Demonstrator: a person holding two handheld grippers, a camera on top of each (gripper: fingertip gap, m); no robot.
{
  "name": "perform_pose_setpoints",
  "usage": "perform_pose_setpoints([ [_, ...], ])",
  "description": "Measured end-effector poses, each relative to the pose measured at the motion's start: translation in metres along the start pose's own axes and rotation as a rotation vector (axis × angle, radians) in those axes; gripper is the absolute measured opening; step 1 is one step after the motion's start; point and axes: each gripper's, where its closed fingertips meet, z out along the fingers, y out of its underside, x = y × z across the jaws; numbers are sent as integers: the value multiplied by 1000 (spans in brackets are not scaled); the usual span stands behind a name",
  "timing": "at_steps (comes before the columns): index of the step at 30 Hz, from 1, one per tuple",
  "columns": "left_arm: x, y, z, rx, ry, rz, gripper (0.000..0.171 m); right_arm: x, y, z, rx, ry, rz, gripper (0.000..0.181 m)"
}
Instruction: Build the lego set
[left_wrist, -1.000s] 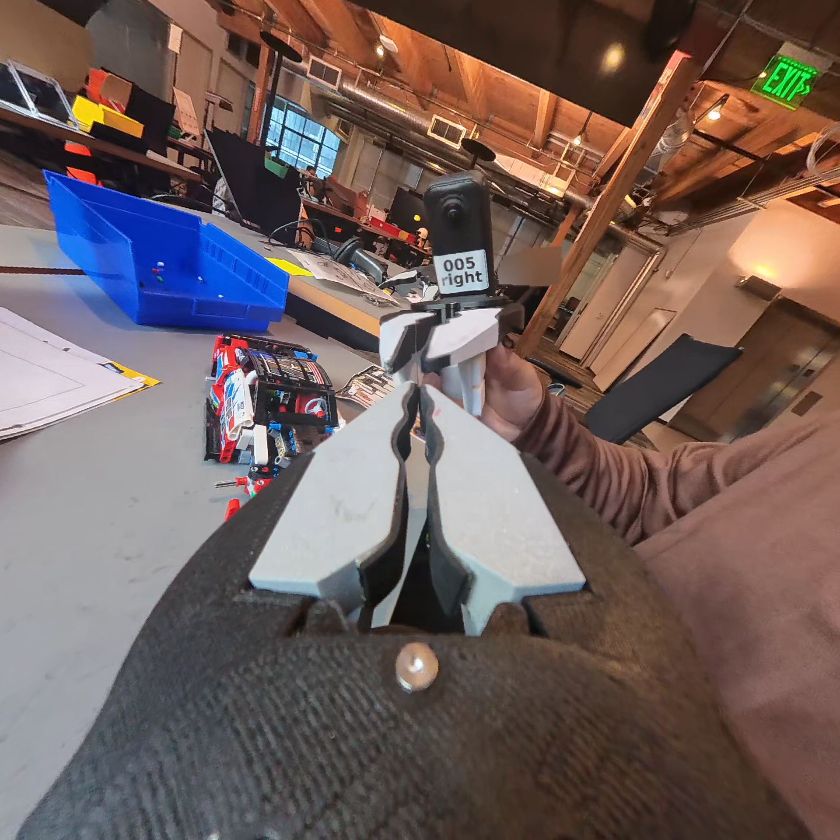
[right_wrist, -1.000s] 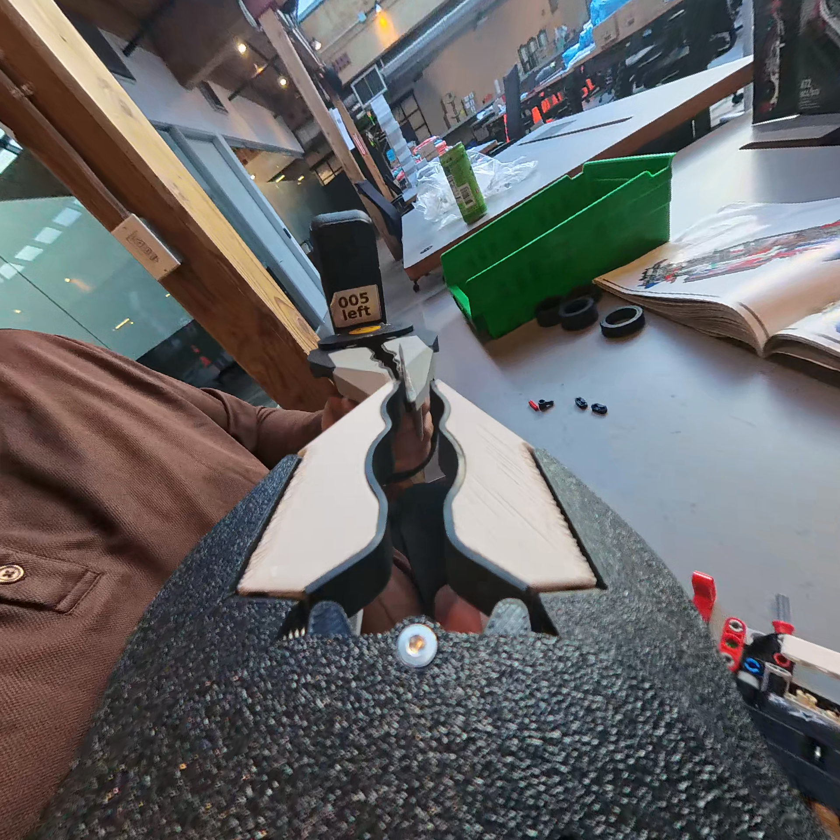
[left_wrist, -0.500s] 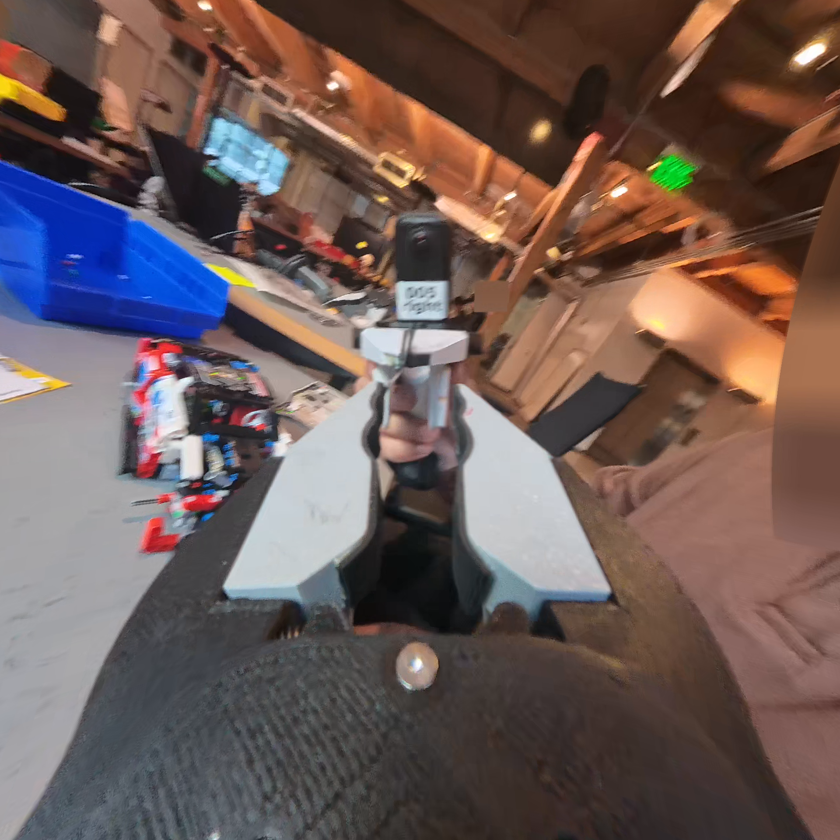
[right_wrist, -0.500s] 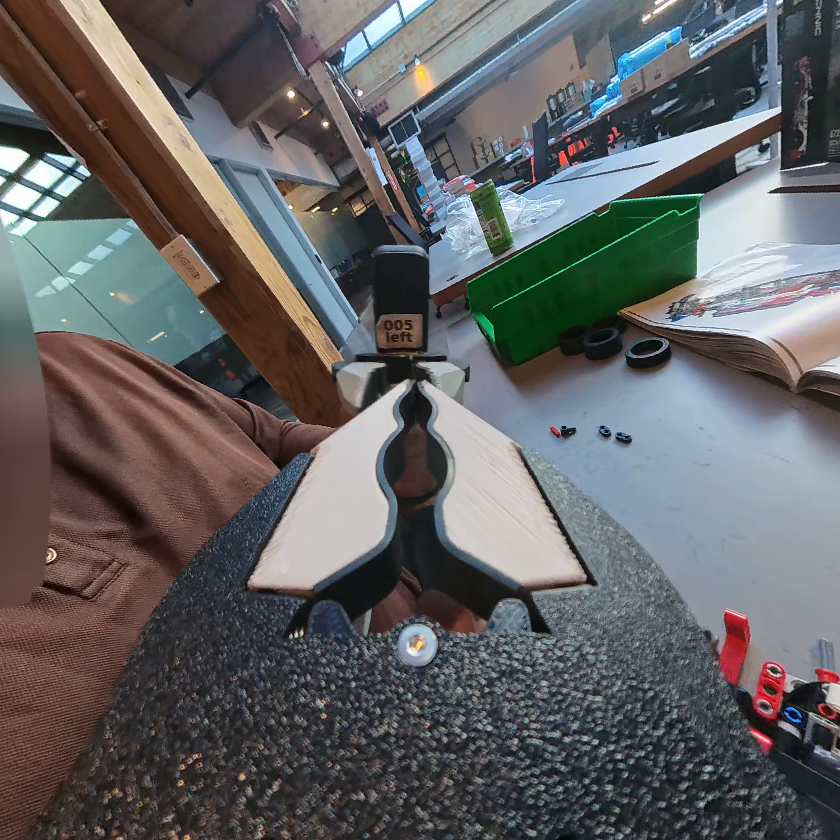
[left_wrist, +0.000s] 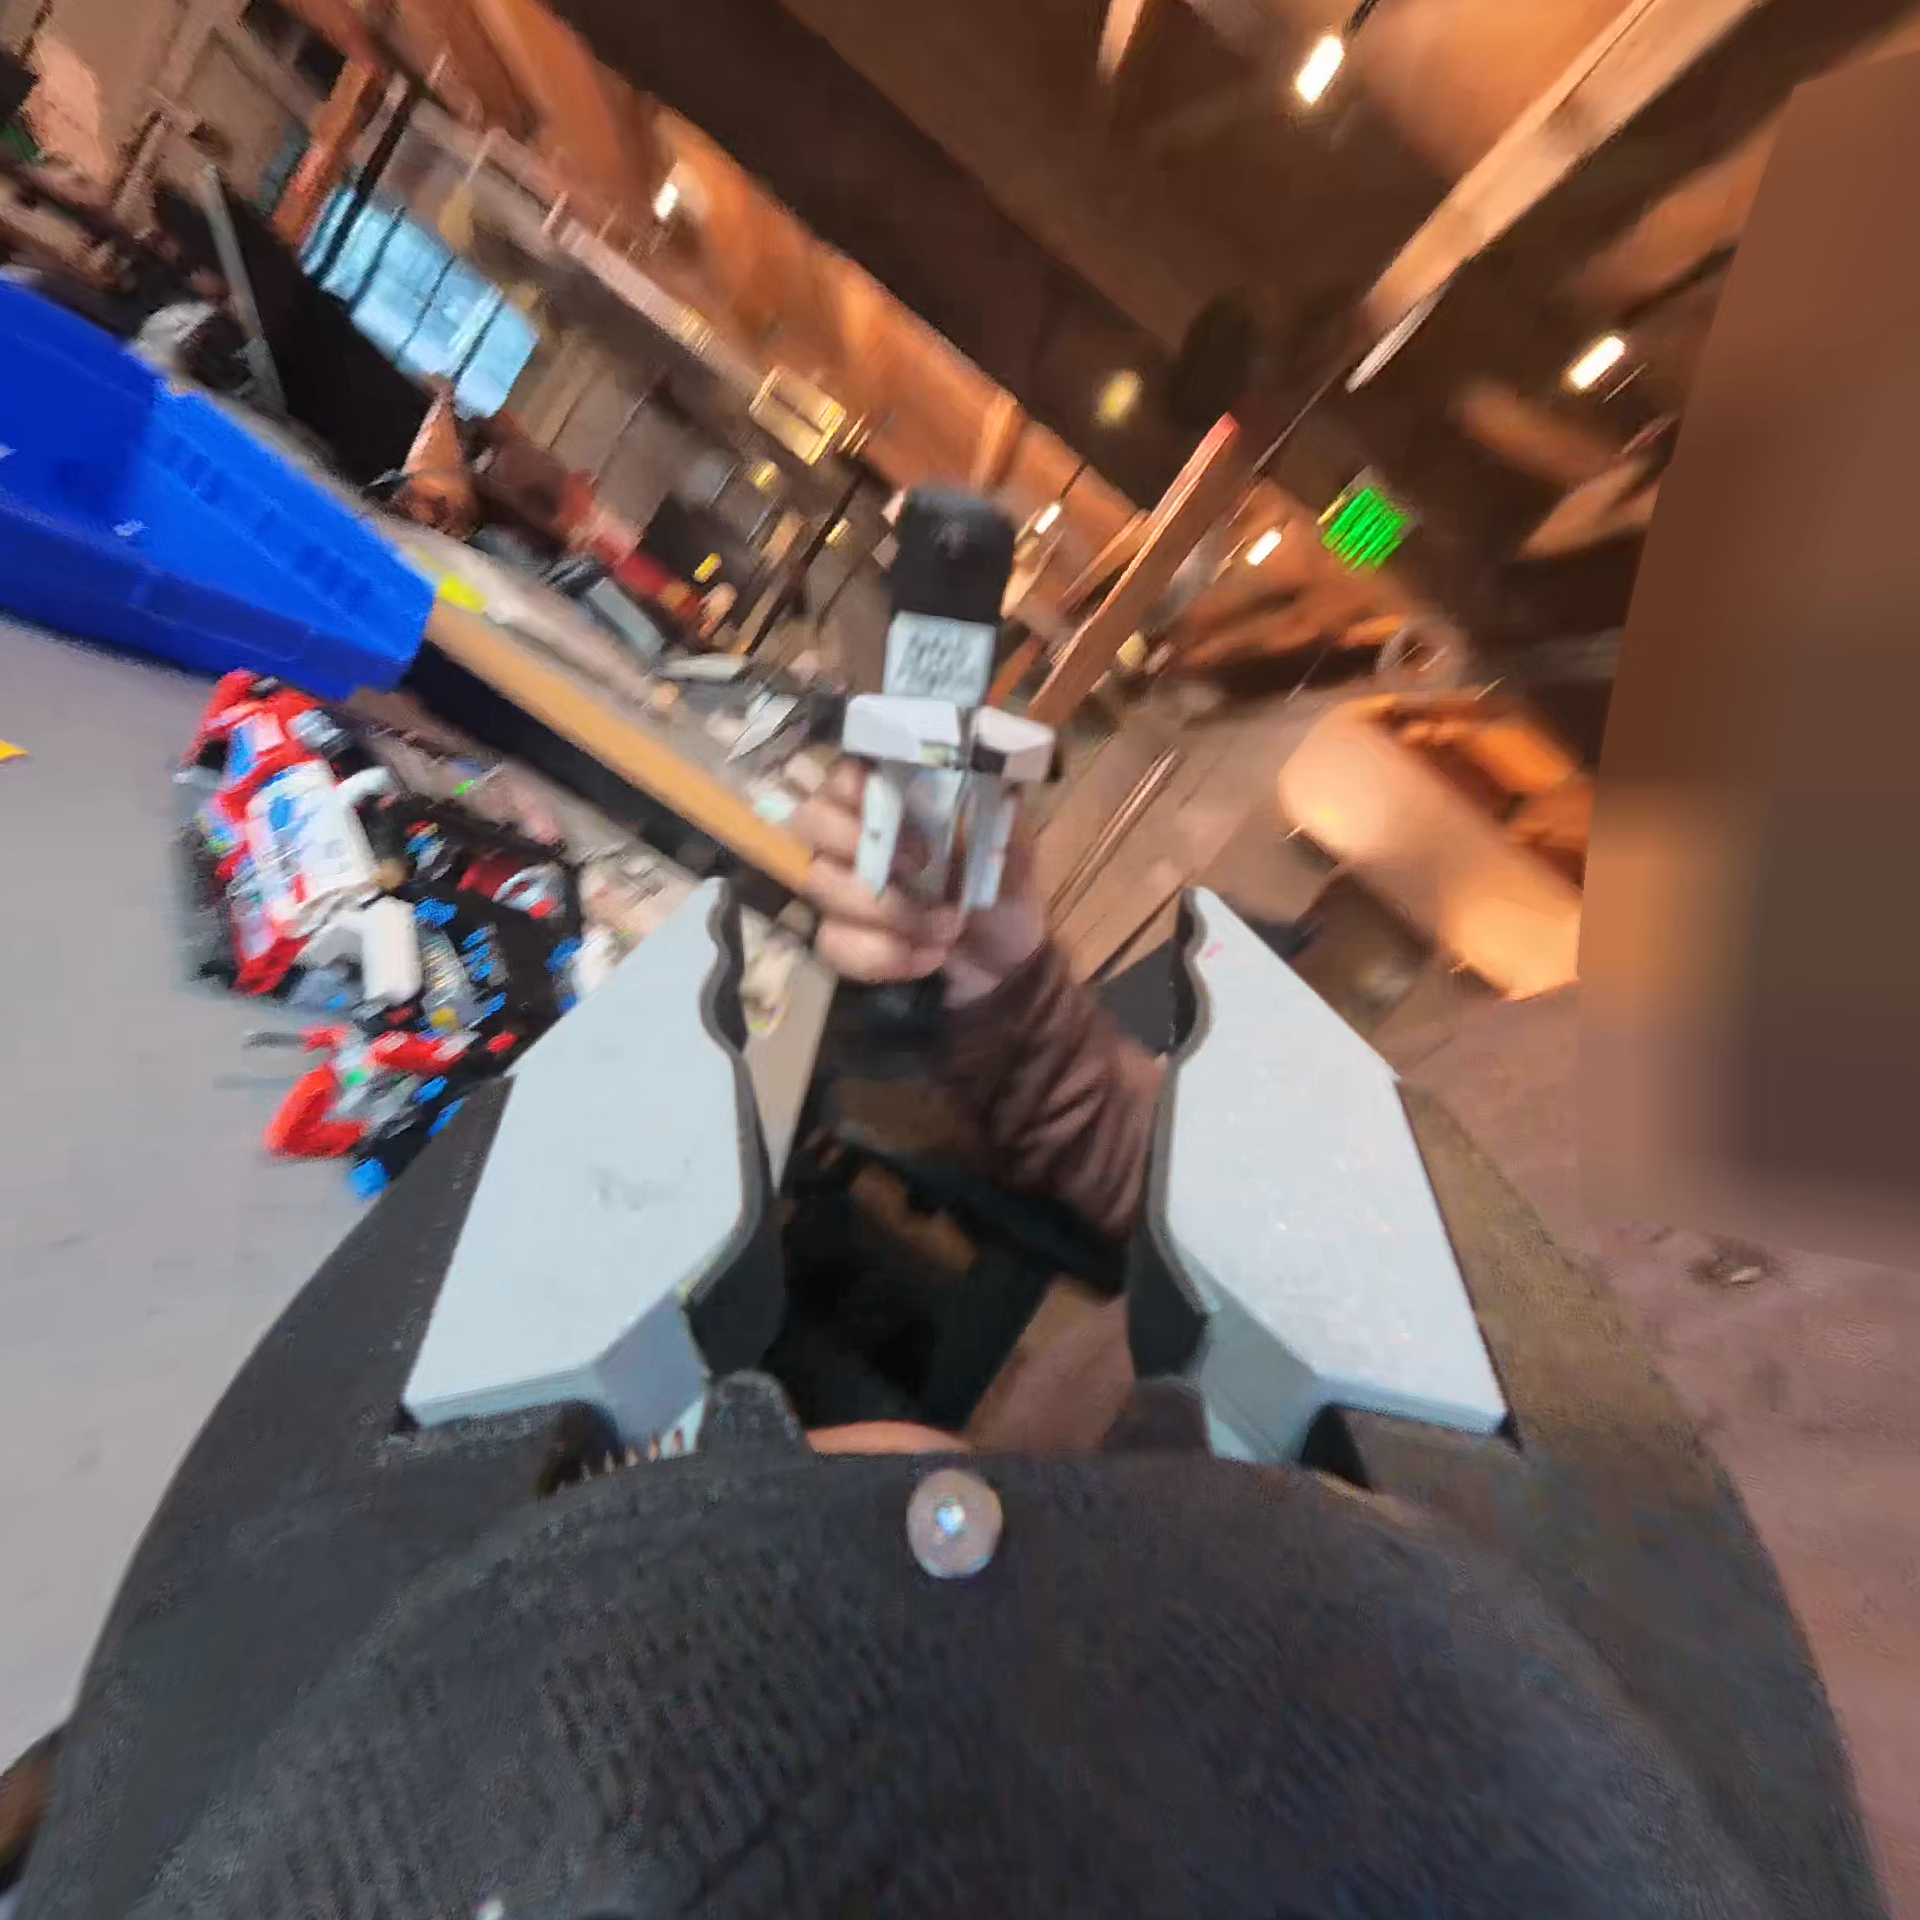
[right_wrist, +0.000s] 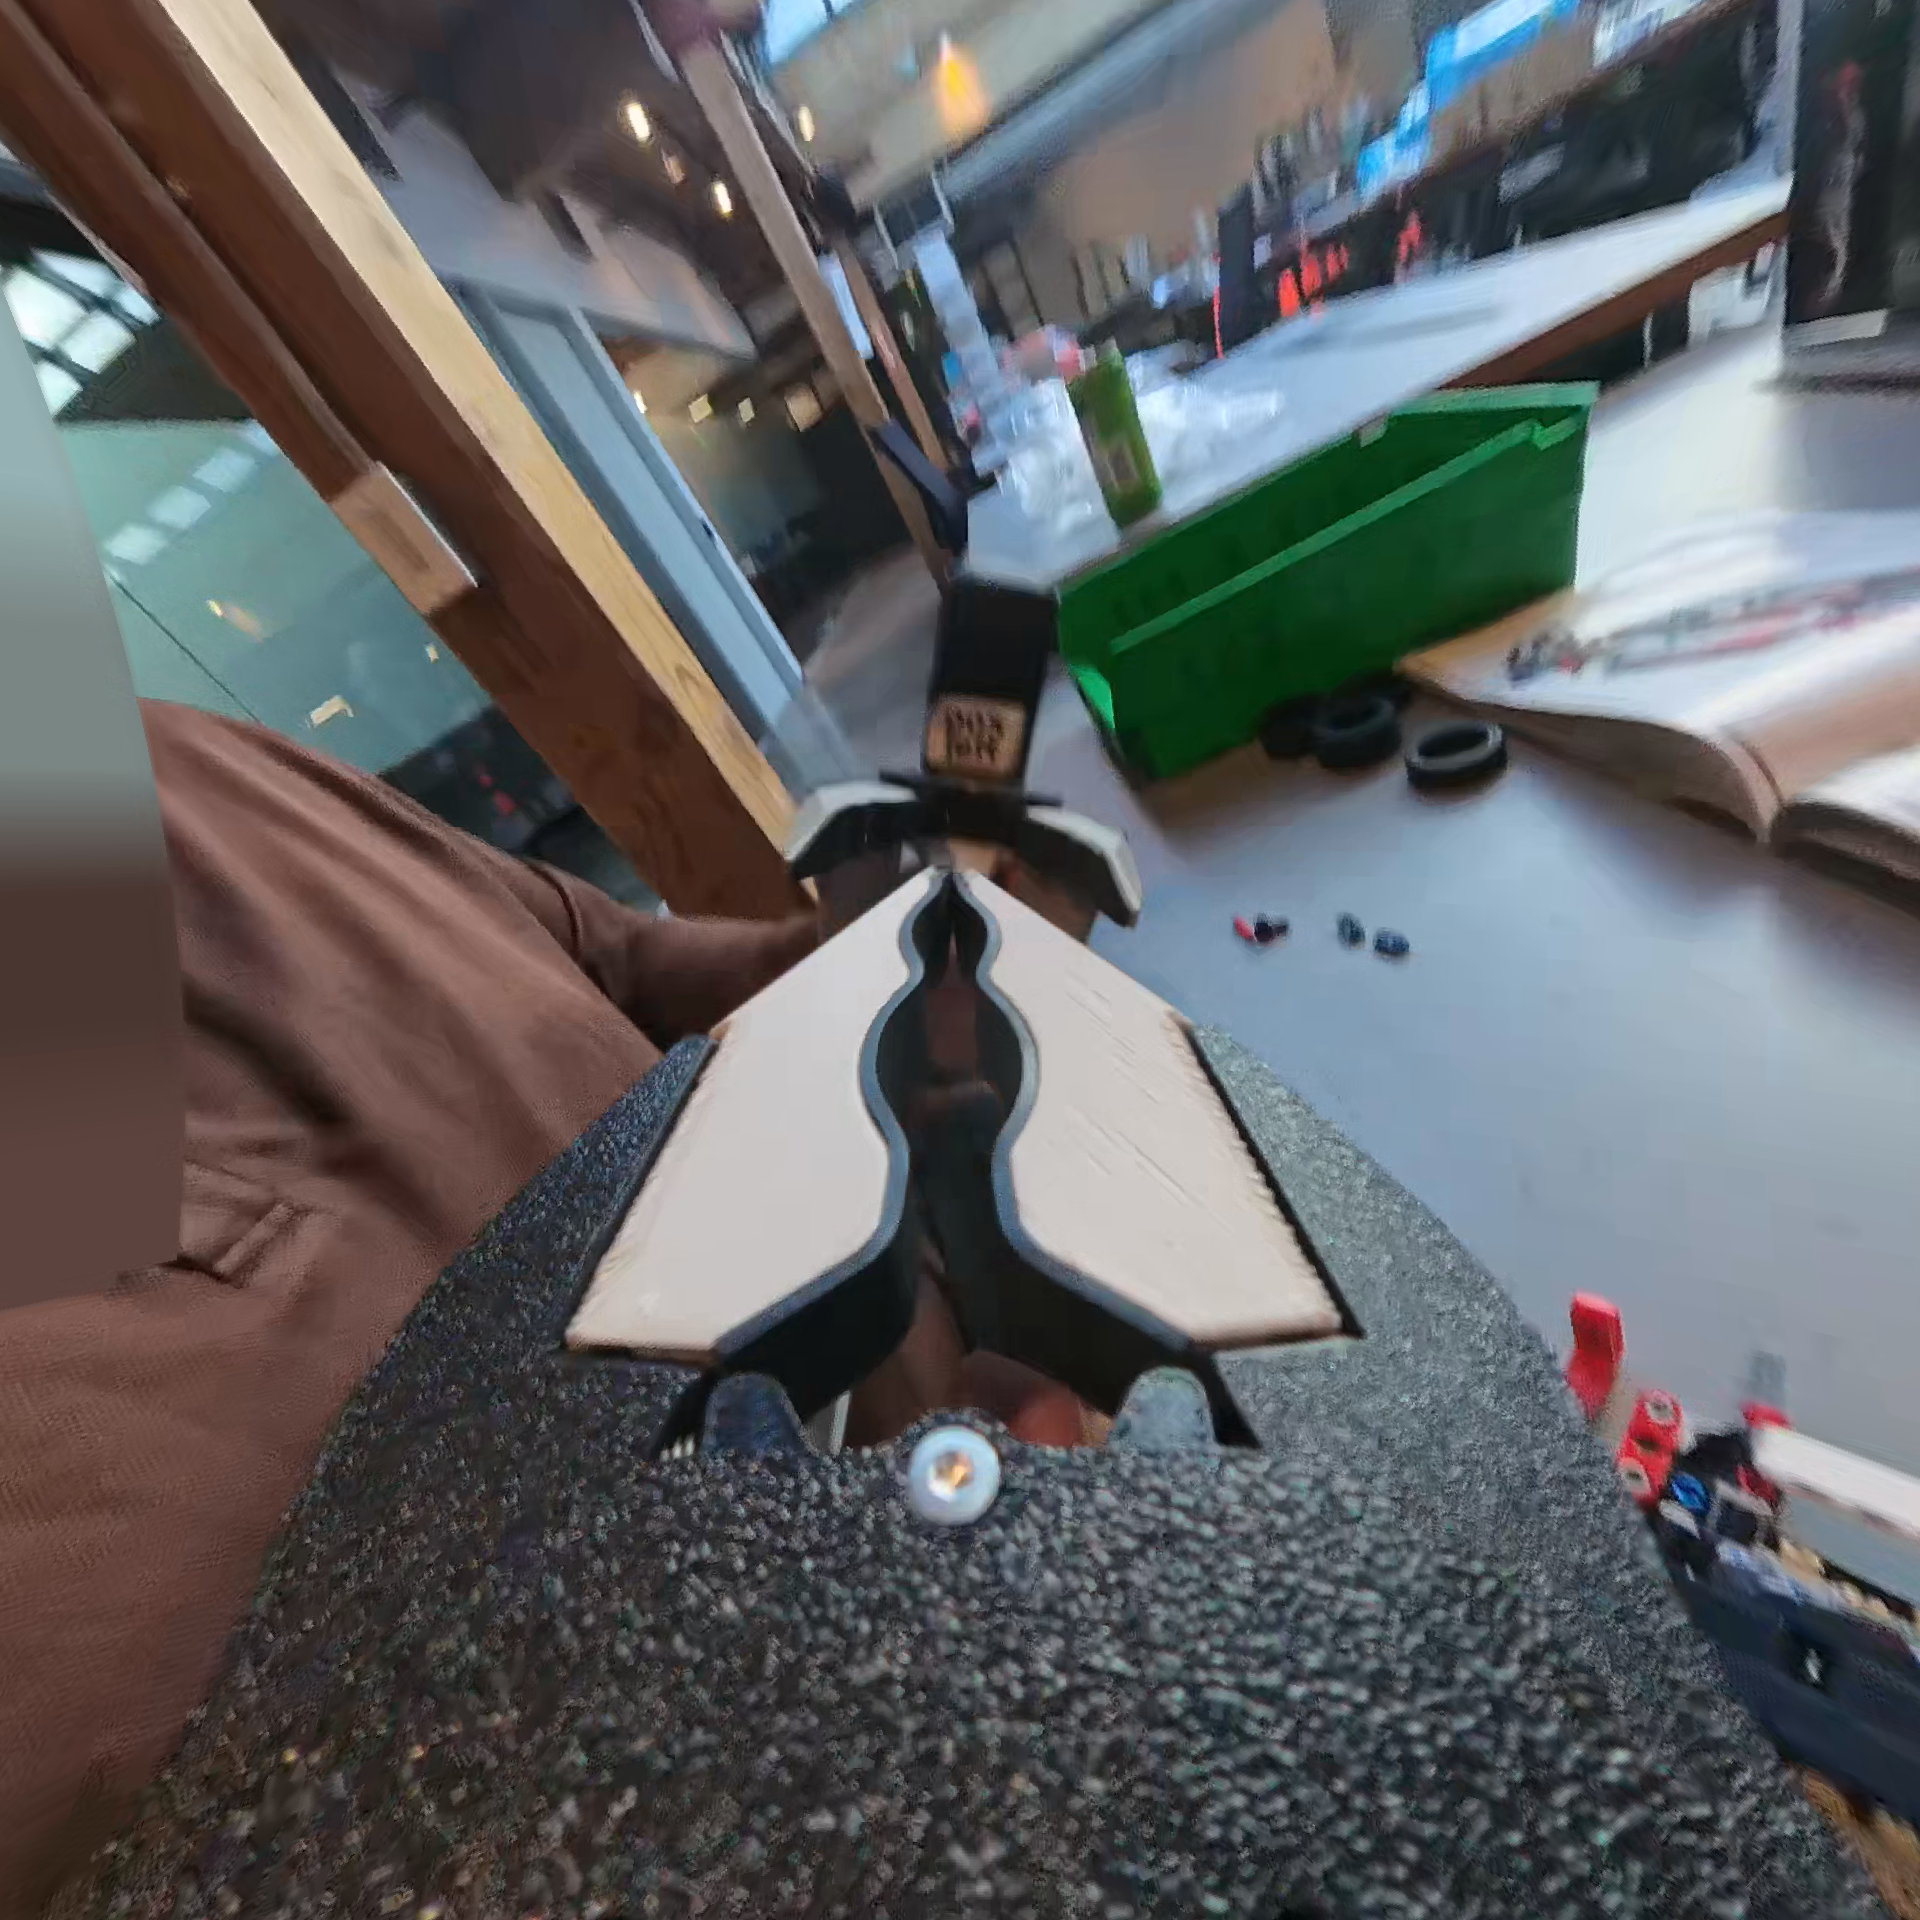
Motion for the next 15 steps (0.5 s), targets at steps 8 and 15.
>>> perform_pose_setpoints([
  [8, -19, 29, 5, -438, -201, 89, 31, 26, 72, -3, -544, 167, 31, 0],
  [15, -36, 53, 7, -590, -272, 127, 19, 27, 84, 1, -667, 168, -11, 0],
])
